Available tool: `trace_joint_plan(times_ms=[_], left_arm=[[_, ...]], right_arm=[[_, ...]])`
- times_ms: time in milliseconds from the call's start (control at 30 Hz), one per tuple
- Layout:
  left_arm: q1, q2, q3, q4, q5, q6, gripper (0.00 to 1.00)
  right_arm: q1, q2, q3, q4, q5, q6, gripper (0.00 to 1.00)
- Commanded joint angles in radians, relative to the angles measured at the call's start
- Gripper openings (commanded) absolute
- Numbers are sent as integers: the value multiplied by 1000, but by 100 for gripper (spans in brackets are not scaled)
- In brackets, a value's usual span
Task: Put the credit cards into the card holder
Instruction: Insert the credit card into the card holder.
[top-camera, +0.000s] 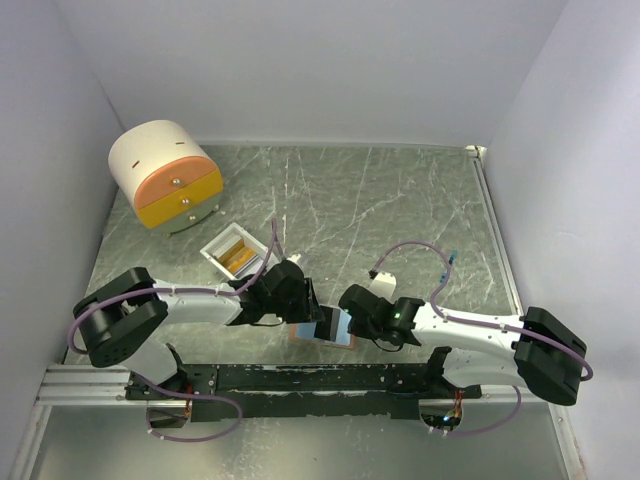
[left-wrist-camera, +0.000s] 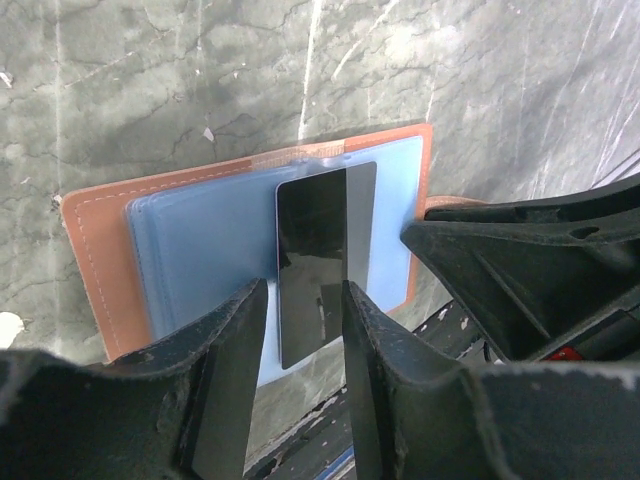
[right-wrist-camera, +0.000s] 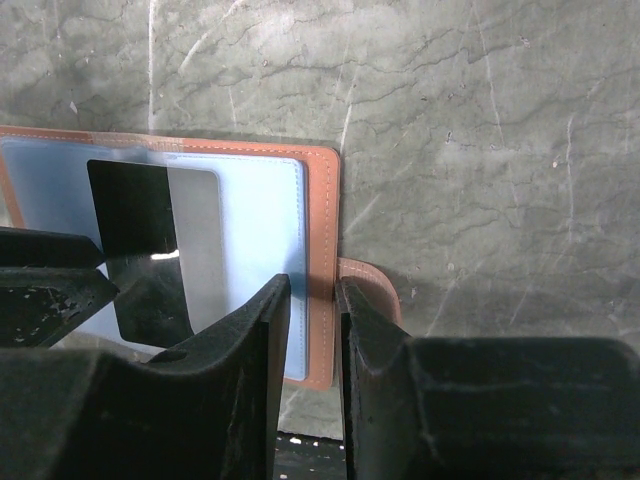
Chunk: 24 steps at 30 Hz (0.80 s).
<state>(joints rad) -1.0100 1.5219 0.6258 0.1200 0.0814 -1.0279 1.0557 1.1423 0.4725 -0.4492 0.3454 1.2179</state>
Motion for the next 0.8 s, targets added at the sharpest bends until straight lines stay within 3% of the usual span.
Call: trace_joint_plan(times_ms=[0, 767], left_arm=[[-9, 24, 5, 2, -17, 15, 47], [-54, 87, 72, -4, -15, 15, 45]], right_arm=[[7, 13, -36, 21, -18, 17, 24], [7, 28, -37, 46, -28, 8, 24]])
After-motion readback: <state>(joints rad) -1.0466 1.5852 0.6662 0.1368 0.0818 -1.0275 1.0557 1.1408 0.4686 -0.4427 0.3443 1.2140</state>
